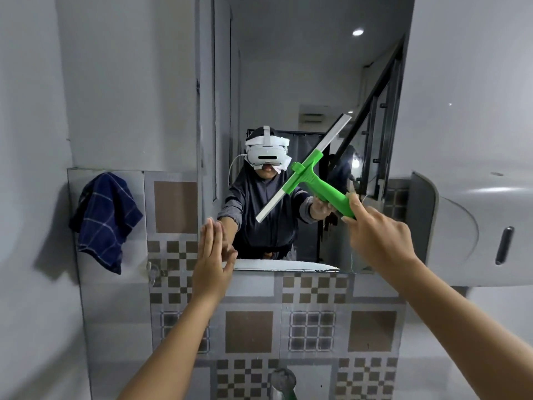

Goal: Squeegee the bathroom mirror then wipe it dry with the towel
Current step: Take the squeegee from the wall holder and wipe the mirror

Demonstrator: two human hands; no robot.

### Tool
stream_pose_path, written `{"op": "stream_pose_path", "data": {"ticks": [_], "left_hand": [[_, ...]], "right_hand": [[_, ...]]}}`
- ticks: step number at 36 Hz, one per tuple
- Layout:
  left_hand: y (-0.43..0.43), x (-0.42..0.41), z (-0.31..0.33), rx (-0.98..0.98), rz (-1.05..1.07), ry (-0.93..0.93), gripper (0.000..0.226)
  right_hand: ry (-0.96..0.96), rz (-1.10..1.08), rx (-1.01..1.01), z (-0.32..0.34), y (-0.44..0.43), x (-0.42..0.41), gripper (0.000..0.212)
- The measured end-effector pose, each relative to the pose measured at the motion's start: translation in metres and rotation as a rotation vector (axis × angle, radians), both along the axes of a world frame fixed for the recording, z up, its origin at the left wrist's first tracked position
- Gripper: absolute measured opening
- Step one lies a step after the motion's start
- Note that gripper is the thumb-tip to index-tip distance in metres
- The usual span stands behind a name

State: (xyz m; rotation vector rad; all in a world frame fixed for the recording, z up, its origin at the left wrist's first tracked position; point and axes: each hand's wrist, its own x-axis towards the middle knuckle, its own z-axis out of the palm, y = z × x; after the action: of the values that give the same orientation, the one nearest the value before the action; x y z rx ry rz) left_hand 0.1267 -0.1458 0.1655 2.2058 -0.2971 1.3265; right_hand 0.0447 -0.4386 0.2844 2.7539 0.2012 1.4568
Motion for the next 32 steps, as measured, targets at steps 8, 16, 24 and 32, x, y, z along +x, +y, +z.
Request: {"op": "stream_pose_path", "data": {"ticks": [8,16,24,32], "left_hand": [[-0.001,-0.004,0.002,0.01,-0.024,-0.017,0.085],[-0.003,-0.008,0.006,0.004,-0.009,0.008,0.082],[0.024,-0.006,0.082,-0.008,-0.001,-0.128,0.061],[0.045,0.019,0.162,0.178,0.089,-0.182,0.06]], "right_hand": [[0.039,-0.009,0.131,-0.036,-0.01,-0.009,0.051],[0.133,-0.037,0.262,-0.063,-0.009,-0.021,0.051],[0.177,-0.058,0.399,-0.084,0.009,-0.032,0.05],[0.213,-0.066,0.594,-0.102,0.044,-0.028,0.05]]}}
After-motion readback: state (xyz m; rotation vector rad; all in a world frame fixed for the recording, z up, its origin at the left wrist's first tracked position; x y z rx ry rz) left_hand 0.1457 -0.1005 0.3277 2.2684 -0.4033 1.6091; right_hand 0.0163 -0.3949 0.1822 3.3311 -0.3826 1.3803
